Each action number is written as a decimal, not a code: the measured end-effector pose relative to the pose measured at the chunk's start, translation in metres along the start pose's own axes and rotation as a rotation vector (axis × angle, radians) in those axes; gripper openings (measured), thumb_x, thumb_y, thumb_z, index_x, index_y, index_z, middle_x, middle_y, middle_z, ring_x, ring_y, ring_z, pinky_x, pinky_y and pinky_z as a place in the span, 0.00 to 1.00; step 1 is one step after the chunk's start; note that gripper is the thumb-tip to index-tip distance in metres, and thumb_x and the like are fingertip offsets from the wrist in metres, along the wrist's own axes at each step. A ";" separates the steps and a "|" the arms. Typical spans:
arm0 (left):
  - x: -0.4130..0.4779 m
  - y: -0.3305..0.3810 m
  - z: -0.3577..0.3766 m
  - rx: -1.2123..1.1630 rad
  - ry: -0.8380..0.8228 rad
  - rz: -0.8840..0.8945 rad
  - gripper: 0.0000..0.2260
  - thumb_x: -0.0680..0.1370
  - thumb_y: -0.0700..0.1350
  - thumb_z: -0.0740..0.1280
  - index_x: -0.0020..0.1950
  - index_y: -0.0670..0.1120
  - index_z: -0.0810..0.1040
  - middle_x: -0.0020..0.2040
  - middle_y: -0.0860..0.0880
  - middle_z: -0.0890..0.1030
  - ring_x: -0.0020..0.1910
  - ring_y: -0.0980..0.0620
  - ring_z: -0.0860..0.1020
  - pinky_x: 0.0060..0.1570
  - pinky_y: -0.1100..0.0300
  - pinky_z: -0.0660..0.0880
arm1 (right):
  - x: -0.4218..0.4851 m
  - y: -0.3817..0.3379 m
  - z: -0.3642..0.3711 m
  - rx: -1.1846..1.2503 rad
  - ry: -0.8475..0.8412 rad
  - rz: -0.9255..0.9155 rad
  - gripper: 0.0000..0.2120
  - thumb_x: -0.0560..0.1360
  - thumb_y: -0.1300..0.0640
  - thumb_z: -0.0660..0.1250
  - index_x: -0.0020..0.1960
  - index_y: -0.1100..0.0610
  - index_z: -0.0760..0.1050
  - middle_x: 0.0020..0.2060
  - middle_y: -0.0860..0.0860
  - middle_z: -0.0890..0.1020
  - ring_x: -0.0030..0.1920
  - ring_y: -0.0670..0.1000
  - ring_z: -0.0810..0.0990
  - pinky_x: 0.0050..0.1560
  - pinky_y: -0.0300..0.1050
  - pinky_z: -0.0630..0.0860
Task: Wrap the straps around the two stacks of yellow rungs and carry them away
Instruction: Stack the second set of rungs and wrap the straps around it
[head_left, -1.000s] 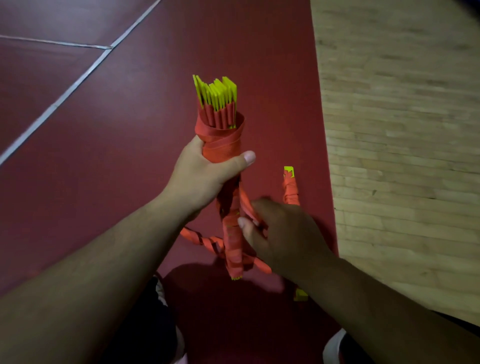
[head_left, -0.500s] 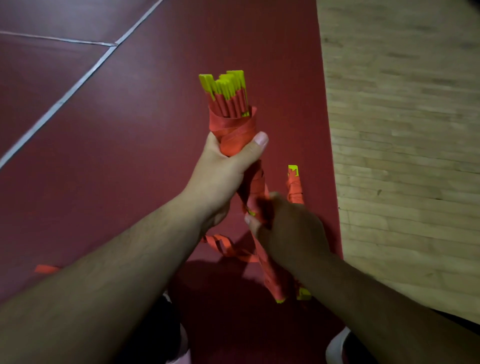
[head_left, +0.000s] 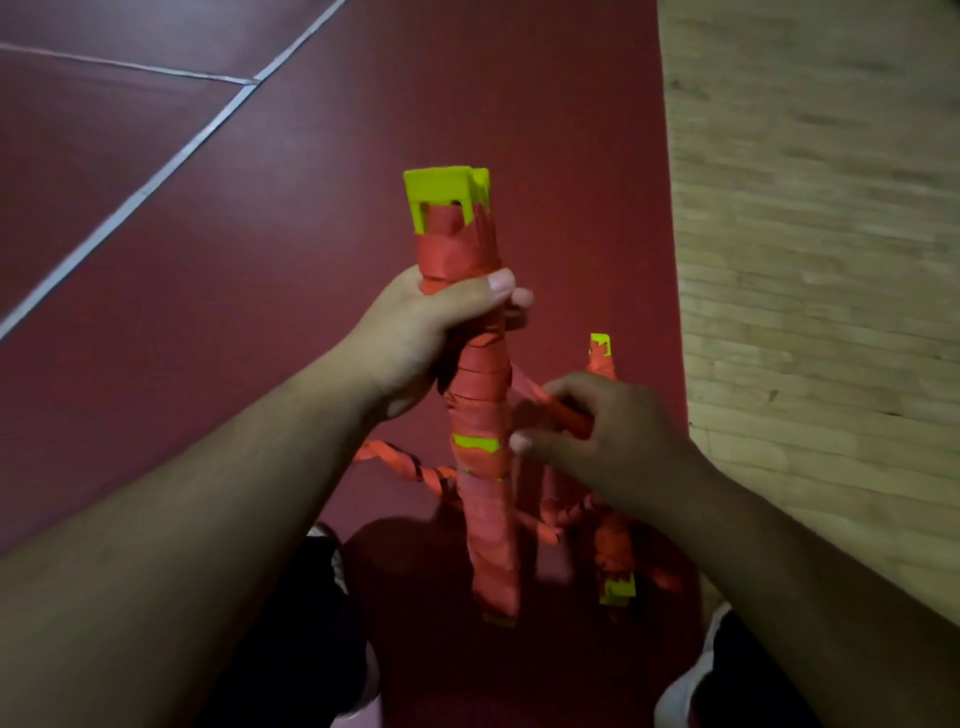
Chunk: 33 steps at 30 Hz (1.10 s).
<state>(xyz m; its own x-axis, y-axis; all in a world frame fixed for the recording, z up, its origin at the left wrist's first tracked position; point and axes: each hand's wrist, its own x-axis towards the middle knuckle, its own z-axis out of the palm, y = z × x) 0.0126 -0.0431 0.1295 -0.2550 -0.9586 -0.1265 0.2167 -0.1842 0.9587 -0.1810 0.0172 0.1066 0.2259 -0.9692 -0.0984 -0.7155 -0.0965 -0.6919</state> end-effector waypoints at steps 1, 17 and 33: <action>0.000 -0.003 0.003 0.025 0.045 0.007 0.11 0.71 0.46 0.72 0.49 0.41 0.79 0.46 0.42 0.84 0.48 0.45 0.83 0.47 0.54 0.81 | 0.000 0.000 0.001 -0.012 0.012 -0.003 0.20 0.67 0.37 0.74 0.53 0.48 0.79 0.40 0.43 0.84 0.42 0.41 0.81 0.46 0.46 0.78; -0.001 0.002 0.015 0.188 -0.161 0.091 0.20 0.69 0.46 0.76 0.57 0.43 0.74 0.46 0.48 0.79 0.45 0.54 0.78 0.49 0.59 0.75 | -0.003 0.005 0.022 -0.139 0.084 0.059 0.21 0.67 0.37 0.72 0.53 0.47 0.74 0.46 0.45 0.84 0.49 0.51 0.83 0.47 0.51 0.79; 0.010 -0.002 0.011 0.074 0.528 0.221 0.15 0.67 0.50 0.78 0.41 0.50 0.71 0.34 0.50 0.73 0.35 0.51 0.73 0.39 0.50 0.75 | -0.011 -0.009 0.035 -0.050 -0.190 0.151 0.31 0.64 0.34 0.75 0.62 0.40 0.70 0.53 0.40 0.81 0.54 0.46 0.80 0.52 0.45 0.74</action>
<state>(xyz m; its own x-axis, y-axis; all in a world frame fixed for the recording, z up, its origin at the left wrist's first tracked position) -0.0008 -0.0502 0.1295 0.2975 -0.9546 -0.0129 0.1399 0.0302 0.9897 -0.1543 0.0368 0.0892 0.2309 -0.9139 -0.3338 -0.7816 0.0301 -0.6231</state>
